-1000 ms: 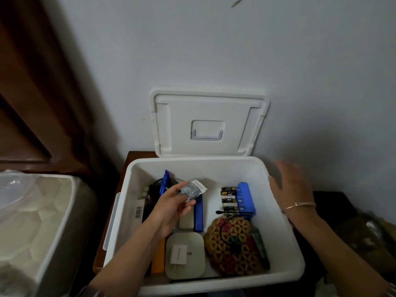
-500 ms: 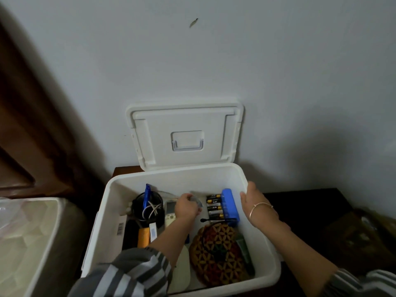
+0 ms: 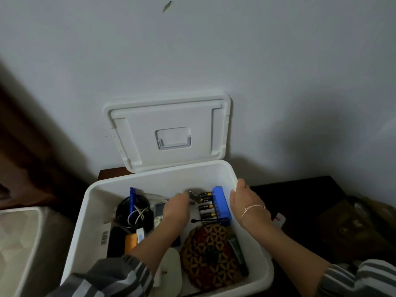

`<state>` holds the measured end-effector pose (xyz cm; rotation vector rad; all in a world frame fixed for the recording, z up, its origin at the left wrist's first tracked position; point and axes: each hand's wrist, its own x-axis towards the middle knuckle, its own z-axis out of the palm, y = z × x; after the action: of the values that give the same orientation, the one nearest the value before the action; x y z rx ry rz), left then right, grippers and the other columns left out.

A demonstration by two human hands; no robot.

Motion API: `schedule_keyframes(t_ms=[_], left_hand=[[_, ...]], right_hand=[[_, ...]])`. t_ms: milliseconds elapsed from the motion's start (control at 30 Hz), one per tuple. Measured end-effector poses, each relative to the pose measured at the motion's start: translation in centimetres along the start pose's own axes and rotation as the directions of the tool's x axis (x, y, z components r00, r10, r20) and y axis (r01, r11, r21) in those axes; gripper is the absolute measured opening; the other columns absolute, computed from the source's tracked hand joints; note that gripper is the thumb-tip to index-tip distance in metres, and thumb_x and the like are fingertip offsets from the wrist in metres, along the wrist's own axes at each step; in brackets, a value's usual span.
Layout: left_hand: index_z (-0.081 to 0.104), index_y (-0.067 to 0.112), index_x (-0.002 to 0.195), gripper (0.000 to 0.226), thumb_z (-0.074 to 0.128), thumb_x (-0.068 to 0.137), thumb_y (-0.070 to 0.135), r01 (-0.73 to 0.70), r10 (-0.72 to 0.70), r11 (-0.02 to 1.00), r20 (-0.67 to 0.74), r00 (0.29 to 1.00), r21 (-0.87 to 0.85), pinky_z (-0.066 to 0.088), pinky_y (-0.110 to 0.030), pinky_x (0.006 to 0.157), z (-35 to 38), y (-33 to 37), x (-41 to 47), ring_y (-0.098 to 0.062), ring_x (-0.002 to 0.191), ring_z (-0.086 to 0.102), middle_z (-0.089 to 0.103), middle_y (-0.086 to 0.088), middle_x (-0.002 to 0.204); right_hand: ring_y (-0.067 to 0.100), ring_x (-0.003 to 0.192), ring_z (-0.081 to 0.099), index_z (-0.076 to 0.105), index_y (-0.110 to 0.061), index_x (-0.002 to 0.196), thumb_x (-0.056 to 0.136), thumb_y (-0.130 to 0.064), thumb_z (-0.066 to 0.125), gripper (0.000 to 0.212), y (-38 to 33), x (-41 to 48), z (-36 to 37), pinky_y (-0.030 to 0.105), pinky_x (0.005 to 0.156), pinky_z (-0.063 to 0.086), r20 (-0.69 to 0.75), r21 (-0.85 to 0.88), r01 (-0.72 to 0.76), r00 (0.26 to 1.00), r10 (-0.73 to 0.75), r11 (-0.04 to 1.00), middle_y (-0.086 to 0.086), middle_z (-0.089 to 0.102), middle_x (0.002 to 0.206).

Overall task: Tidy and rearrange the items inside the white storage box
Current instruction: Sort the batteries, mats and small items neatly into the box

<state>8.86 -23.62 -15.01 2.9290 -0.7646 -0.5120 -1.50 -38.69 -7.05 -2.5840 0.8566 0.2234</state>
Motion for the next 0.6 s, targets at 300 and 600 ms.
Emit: schedule_keyframes(t_ms=[300,600], left_hand=[[0.065,0.004,0.113,0.050,0.080,0.065,0.005,-0.496,0.552,0.807,-0.110,0.827,0.320,0.055,-0.031,0.062,-1.2,-1.1,1.1,-0.030,0.098,0.067,0.062,-0.015,0.121],[0.073,0.010,0.086,0.049,0.092,0.041,0.011,-0.563,0.611,0.730,0.001,0.792,0.388,0.055,-0.025,0.056,-1.4,-1.6,2.0,-0.022,0.078,0.071,0.071,-0.010,0.095]], right_hand=[[0.026,0.099,0.057,0.034,-0.009,0.123,0.101,-0.026,0.034,0.028,0.2,0.3,0.4,0.035,0.075,0.045,-0.026,-0.025,0.002,1.000,-0.002,1.000,0.011,0.054,0.117],[0.028,0.102,0.056,0.035,-0.008,0.123,0.101,-0.026,0.032,0.028,0.2,0.2,0.4,0.037,0.079,0.046,-0.047,-0.032,0.014,0.999,-0.015,0.999,0.012,0.053,0.120]])
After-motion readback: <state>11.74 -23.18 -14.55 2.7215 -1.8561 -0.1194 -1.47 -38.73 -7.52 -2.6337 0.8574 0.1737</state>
